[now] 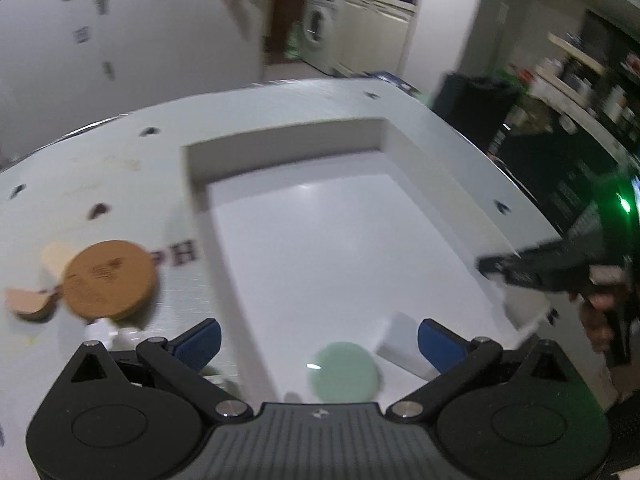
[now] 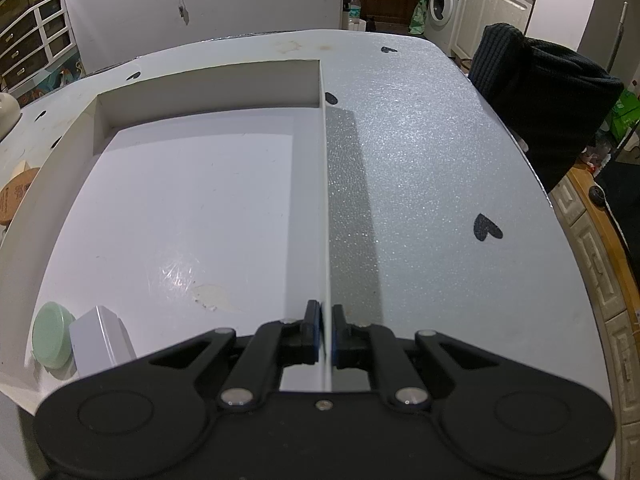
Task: Organize rigid objects
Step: 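Return the left tool to the clear plastic case and grasp it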
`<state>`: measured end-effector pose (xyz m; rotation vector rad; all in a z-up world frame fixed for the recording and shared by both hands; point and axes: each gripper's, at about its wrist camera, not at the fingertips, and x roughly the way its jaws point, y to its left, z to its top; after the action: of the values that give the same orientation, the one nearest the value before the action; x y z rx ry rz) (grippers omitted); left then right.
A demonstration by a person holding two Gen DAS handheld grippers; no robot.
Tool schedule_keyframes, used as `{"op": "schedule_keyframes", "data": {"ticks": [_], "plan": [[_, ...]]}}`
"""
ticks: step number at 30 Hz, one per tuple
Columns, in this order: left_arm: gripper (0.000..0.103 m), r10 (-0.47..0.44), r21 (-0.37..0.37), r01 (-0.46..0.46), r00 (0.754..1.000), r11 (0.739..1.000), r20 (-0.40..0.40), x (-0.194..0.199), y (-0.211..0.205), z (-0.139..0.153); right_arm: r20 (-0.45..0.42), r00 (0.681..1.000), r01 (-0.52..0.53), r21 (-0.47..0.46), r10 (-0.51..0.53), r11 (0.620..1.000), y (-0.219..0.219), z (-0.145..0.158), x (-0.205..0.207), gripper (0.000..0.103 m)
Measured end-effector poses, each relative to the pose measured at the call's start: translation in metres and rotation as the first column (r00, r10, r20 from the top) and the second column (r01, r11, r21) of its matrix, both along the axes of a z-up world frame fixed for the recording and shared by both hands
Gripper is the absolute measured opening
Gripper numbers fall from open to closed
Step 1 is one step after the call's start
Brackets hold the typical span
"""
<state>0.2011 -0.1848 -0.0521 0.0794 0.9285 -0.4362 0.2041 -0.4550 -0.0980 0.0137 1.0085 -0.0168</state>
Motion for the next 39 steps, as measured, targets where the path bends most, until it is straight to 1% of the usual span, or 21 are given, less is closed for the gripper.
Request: {"op": "schedule_keyframes", "data": {"ticks": [3,5,11,17,19,23,29,34,39], "plan": [[0.103,0.076,-0.007,-0.076,0.997,0.997,0.018,0.004,0.019,0.003,0.0,1.0,0.0,-0.001,0.0,1.0,0.0,0.0,0.0,0.006],[0.103,0.119,0.003,-0.119,0.992,0.993,0.027,0.006,0.032,0.004,0.0,1.0,-0.001,-0.001,0.001,1.0,0.0,0.0,0.0,0.006],[0.103,0.209,0.052,-0.212,0.976,0.976,0.056,0.011,0.067,0.003,0.0,1.0,0.0,0.0,0.0,1.0,0.0,0.0,0.0,0.006],[0.103,0.284,0.098,-0.29,0.956,0.952,0.071,0.012,0.102,-0.006,0.0,1.0,0.0,0.0,0.0,1.0,0.0,0.0,0.0,0.006],[0.103,0.289,0.114,-0.295,0.955,0.949,0.071,0.012,0.113,-0.011,0.0,1.0,0.0,0.0,0.0,1.0,0.0,0.0,0.0,0.006],[0.103,0.275,0.155,-0.28,0.96,0.948,0.052,0.008,0.128,-0.022,0.0,1.0,0.0,0.0,0.0,1.0,0.0,0.0,0.0,0.006],[0.103,0.214,0.219,-0.208,0.977,0.953,-0.002,-0.002,0.132,-0.039,0.001,1.0,0.001,-0.001,-0.001,1.0,0.0,0.0,0.0,0.006],[0.103,0.188,0.218,-0.174,0.981,0.96,-0.046,-0.005,0.125,-0.052,0.001,1.0,0.0,-0.003,0.0,1.0,0.001,0.0,0.0,0.006],[0.103,0.202,0.212,-0.19,0.979,0.959,-0.038,0.001,0.119,-0.058,0.0,1.0,-0.001,-0.003,0.001,1.0,0.001,0.0,0.0,0.006]]}}
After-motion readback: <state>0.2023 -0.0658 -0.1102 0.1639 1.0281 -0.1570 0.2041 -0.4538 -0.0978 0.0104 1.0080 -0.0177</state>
